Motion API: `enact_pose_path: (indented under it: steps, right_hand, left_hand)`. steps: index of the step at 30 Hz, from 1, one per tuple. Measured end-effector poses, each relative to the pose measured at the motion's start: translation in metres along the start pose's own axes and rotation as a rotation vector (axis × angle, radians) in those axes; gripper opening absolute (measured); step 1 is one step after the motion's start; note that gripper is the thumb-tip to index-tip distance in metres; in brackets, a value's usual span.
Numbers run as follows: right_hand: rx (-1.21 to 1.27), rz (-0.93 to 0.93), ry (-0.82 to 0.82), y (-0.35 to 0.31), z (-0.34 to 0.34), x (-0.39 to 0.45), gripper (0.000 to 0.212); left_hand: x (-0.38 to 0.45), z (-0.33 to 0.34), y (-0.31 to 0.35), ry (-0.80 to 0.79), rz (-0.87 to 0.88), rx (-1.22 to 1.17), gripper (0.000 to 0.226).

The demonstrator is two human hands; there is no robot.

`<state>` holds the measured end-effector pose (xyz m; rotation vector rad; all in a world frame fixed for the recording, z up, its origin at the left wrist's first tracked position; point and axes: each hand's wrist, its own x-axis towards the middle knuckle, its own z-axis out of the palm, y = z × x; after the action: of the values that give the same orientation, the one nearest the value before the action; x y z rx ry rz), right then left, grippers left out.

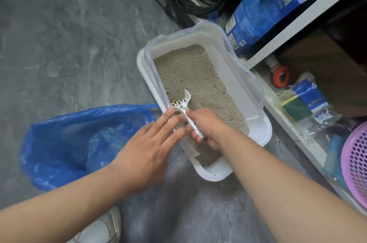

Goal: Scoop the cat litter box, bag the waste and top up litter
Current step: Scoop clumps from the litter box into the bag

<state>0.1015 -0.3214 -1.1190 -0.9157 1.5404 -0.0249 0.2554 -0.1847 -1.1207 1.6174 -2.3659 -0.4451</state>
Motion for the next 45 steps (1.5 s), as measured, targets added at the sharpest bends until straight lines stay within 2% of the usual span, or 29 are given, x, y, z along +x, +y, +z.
enact_pose_path:
  steps: [8,17,26,31,45]
  right_hand:
    - [0.038,-0.042,-0.008,-0.016,0.014,0.023,0.033]
    - [-0.037,-0.17,0.051,-0.041,0.036,0.044,0.036]
    - [0.034,-0.25,0.069,-0.014,0.017,0.023,0.039]
    - [0.12,-0.278,0.117,0.005,-0.008,-0.003,0.038]
    - [0.104,-0.244,0.211,0.059,-0.036,-0.043,0.039]
  left_hand:
    - [0.0,0.001,-0.003,-0.019,0.003,-0.013,0.09]
    - [0.0,0.0,-0.003,-0.053,-0.006,-0.007,0.086]
    - [0.0,-0.003,-0.002,-0.05,-0.01,0.009,0.091]
    - [-0.002,-0.003,-0.001,-0.038,-0.005,0.036,0.083]
    - [0.001,-0.003,0.011,-0.001,-0.055,0.006,0.079]
